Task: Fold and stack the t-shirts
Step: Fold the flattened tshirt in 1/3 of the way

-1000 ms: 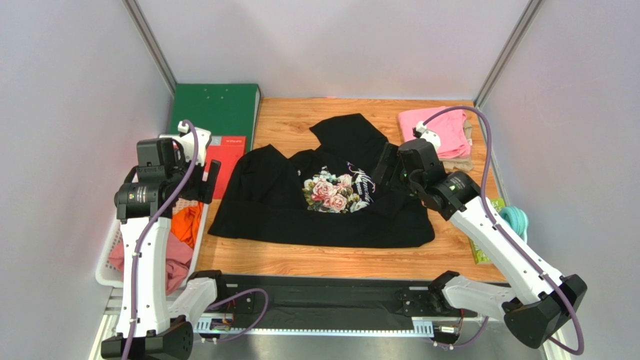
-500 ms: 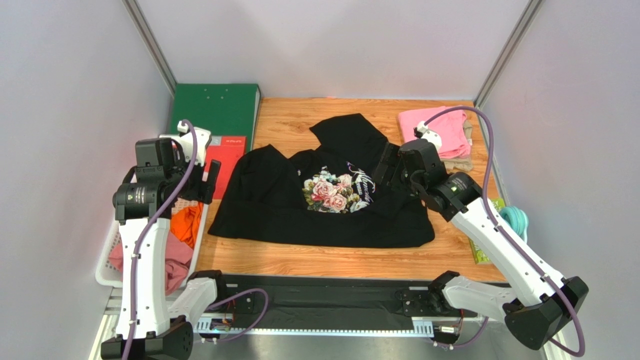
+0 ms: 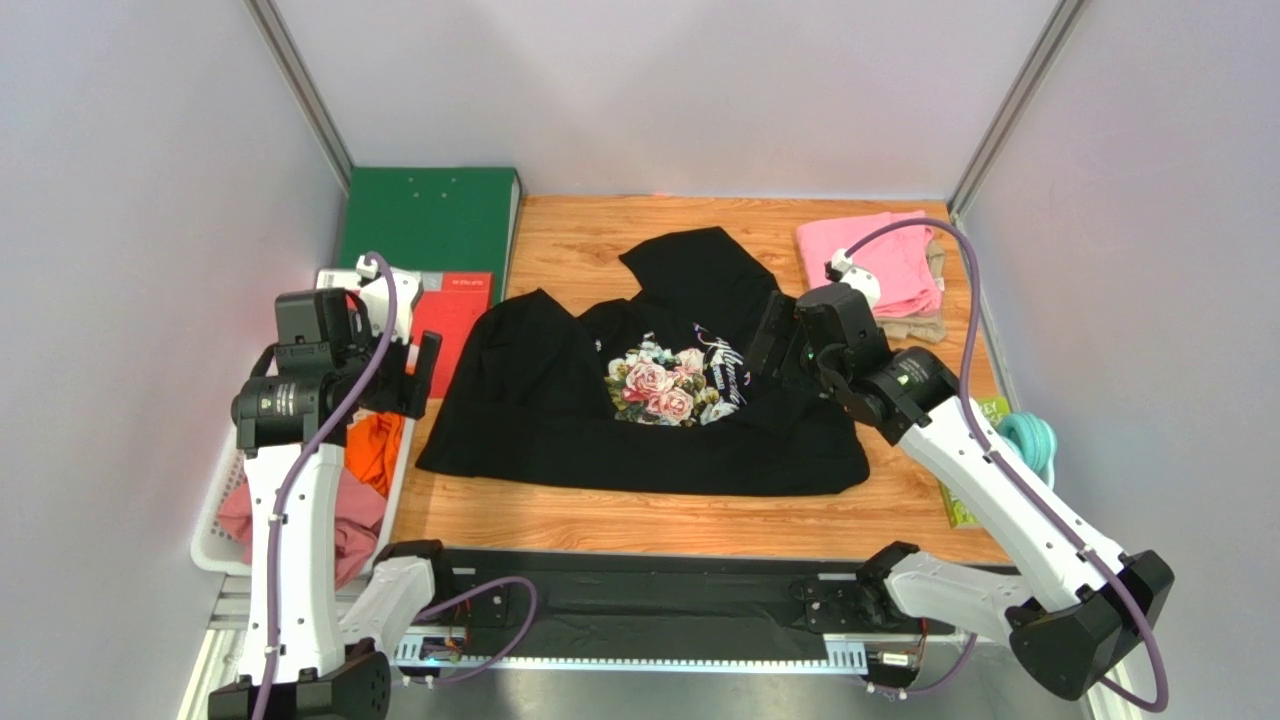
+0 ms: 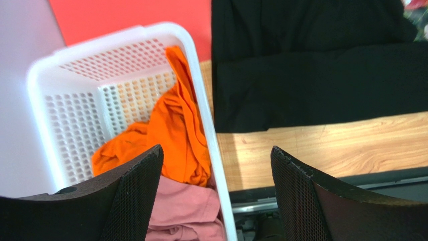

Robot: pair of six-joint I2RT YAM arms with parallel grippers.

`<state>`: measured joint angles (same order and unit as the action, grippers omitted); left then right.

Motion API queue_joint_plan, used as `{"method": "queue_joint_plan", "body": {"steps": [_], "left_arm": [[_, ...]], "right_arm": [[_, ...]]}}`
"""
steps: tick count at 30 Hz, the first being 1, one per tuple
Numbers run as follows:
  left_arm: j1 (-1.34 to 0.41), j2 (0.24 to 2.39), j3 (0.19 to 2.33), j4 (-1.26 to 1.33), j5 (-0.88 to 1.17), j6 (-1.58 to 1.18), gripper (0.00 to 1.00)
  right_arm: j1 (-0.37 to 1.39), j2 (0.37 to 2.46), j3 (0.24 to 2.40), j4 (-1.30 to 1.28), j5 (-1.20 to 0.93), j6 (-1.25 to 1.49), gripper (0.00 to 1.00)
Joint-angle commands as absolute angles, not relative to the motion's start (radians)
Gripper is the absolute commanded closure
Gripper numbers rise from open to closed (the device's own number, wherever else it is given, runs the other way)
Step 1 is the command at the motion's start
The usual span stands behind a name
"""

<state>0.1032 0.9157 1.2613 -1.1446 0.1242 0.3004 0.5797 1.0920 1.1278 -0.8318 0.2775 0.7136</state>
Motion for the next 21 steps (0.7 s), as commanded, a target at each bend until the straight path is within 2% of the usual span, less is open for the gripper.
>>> {"method": "queue_joint_plan", "body": {"steps": [1,11,21], "left_arm": [[0.124,0.951,1.200,-1.127,0.155,0.313,0.16],[0.083,1.092,1.169,-1.129,0.249,0.325,0.17],[-0.138,1.258,1.140,-1.065,0.190,0.313,0.16]], "right_arm": [[0.583,1.080,1.069,-0.818,0.261,0.736,0.00],[0.583,1.248,1.057,-0.766,0.201,0.712,0.00],[0.493,1.595,1.374,-0.735,0.175,0.620,0.00]]}}
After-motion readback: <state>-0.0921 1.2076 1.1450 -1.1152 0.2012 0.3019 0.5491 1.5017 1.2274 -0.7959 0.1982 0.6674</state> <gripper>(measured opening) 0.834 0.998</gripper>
